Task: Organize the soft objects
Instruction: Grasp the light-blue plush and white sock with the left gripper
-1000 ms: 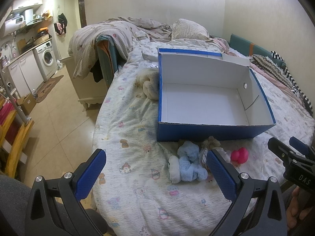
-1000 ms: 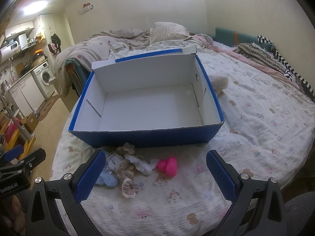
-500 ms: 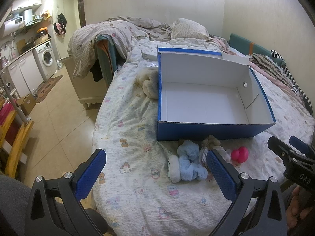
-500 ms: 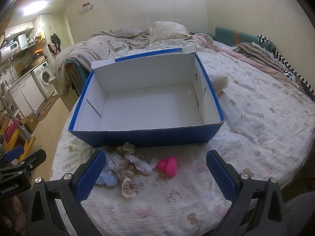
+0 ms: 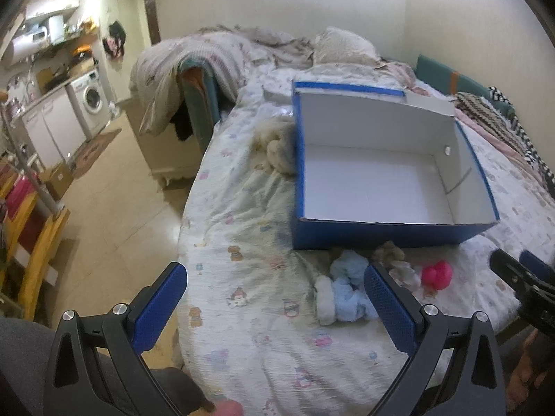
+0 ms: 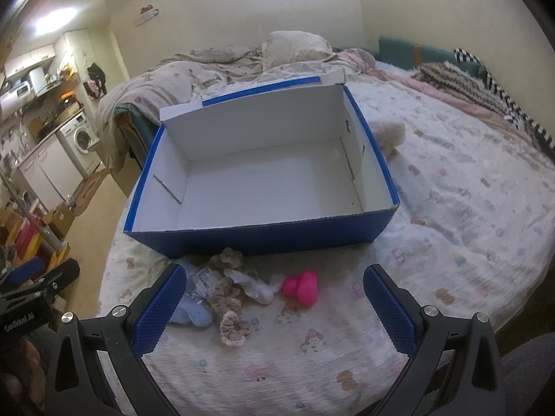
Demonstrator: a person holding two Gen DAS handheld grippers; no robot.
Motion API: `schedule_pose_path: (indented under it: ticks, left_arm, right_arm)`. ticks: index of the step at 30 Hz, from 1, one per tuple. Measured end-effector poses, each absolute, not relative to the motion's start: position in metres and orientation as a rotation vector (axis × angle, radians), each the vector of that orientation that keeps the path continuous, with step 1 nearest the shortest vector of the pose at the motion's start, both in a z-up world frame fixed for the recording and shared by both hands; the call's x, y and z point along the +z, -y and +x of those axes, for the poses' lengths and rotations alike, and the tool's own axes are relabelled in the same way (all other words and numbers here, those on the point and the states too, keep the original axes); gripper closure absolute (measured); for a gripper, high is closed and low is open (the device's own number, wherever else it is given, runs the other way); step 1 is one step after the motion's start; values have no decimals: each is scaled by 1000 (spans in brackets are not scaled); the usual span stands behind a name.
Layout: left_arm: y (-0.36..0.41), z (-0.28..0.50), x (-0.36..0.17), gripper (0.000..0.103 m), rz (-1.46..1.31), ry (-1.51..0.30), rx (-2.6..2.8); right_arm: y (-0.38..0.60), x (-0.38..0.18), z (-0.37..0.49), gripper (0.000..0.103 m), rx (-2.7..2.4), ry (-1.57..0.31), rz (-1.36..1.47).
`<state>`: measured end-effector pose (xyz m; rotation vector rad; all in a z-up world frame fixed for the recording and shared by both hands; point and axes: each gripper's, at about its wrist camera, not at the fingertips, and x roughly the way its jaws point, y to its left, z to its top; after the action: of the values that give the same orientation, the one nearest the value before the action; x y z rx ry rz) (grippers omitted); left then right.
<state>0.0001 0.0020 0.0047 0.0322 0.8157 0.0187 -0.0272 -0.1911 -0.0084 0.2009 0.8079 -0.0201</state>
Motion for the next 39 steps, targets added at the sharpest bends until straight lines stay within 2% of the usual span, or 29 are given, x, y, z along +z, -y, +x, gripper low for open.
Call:
schedule_pose_path:
  ticks: [3, 9, 11, 15, 18, 20, 21, 23, 26, 29, 39]
  left_arm:
    - [-13, 13, 1, 1, 6, -877, 42]
    - [-30, 47, -45, 2, -147, -1163, 28]
    - [-30, 56, -62, 12, -227, -1232, -11]
    - [-18, 74, -91, 14, -324, -1320, -56]
    - [-4, 85, -107, 18, -312, -1373, -77]
    - [6, 91, -119, 38, -231, -1408, -64]
    - [10, 92, -126, 41, -198, -1422, -66]
    - [10, 93, -133, 57, -225, -1434, -83]
    - [12, 90, -131, 75, -242, -1429, -121]
    - [15, 84, -120, 82, -216, -1410, -143]
    - [-14, 50, -34, 83, -109, -1307, -171]
  right_arm:
    - [196, -10, -26, 0, -23, -821, 227]
    - [199, -16, -23, 0, -20, -862, 253]
    - [199, -18, -21, 0, -21, -872, 257]
    - [201, -20, -20, 0, -25, -883, 262]
    - [203, -22, -19, 0, -31, -892, 264]
    - [205, -23, -17, 0, -38, -899, 269]
    - [206, -24, -17, 0, -40, -903, 273]
    - [210, -26, -16, 0, -42, -915, 294]
    - [214, -30, -14, 0, -47, -934, 324]
    - [217, -33, -12, 0, -51, -946, 343]
    - [218, -55, 3, 0, 70, -1059, 492]
